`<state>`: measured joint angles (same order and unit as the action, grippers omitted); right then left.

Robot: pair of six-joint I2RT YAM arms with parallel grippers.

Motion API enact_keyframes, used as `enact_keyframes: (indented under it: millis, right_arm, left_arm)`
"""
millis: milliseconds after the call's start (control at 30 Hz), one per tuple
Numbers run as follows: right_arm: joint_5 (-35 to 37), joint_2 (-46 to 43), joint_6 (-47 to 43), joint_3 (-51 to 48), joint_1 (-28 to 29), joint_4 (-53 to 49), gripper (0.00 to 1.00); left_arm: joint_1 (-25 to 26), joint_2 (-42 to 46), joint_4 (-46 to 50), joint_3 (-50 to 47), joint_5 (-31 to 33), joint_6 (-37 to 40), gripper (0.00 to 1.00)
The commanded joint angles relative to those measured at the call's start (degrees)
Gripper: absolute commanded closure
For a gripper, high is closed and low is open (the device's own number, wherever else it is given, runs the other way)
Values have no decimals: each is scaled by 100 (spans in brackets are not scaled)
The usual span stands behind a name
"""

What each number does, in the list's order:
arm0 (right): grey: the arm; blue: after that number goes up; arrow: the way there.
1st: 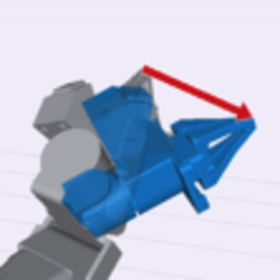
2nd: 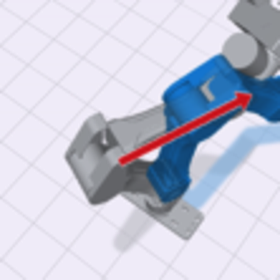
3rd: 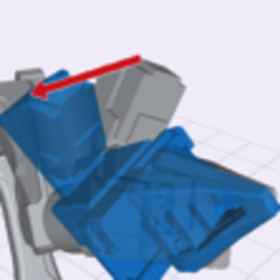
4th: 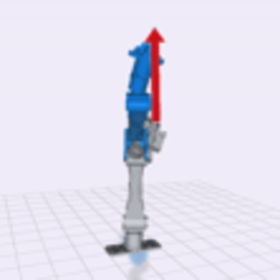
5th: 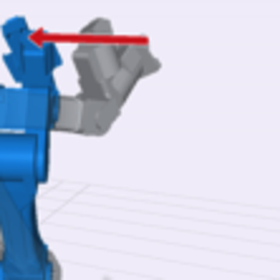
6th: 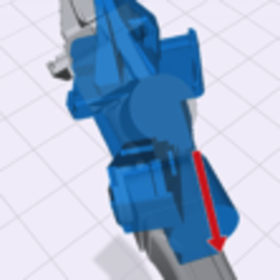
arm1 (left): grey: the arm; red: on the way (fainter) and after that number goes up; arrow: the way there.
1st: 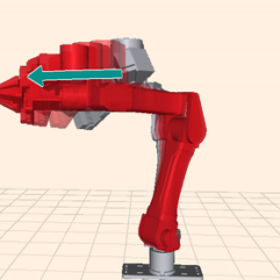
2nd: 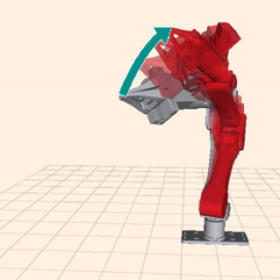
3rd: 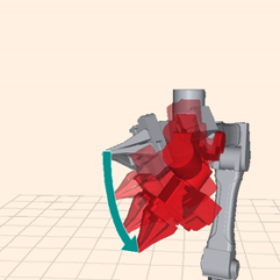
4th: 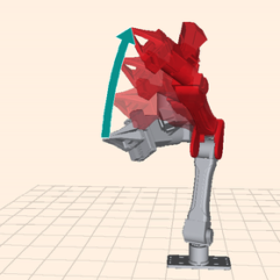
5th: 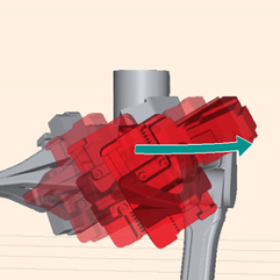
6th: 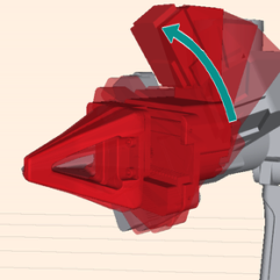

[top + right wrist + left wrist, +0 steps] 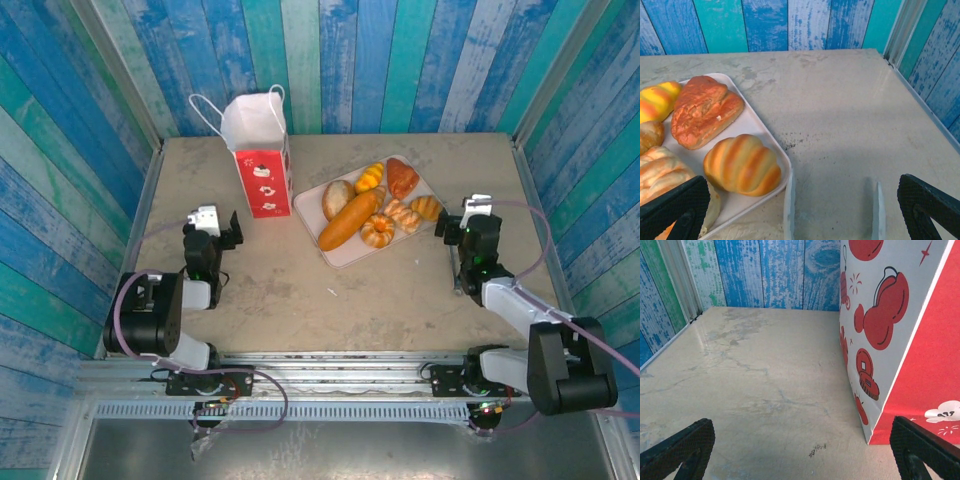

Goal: Take the fake bread out of the paper bag

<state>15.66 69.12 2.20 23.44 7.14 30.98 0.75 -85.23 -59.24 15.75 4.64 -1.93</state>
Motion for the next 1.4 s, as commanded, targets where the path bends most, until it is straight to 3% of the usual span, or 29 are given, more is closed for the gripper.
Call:
enact_keyframes:
  millis: [0, 333, 600, 767, 867, 1367]
  right_arm:
    - [87, 164, -308, -180, 18, 663, 0]
    - [-329, 527, -601, -919, 7, 2235, 0]
    - [-963, 1656, -938, -647, 7, 2765, 0]
    - [-856, 1653, -696, -498, -133, 2481, 0]
    - [-539, 1732, -351, -108, -291, 1810, 0]
    - [-514, 1726, -361, -119, -265, 1832, 0]
  left_arm:
    - [12, -102, -228, -4, 33, 91, 6]
    - [12, -88, -175, 0, 45, 77, 6]
    - [12, -88, -175, 1, 37, 73, 6]
    - [12, -86, -181, 1, 41, 79, 6]
    - [17, -86, -175, 6, 37, 79, 6]
    - [12, -88, -175, 1, 38, 79, 6]
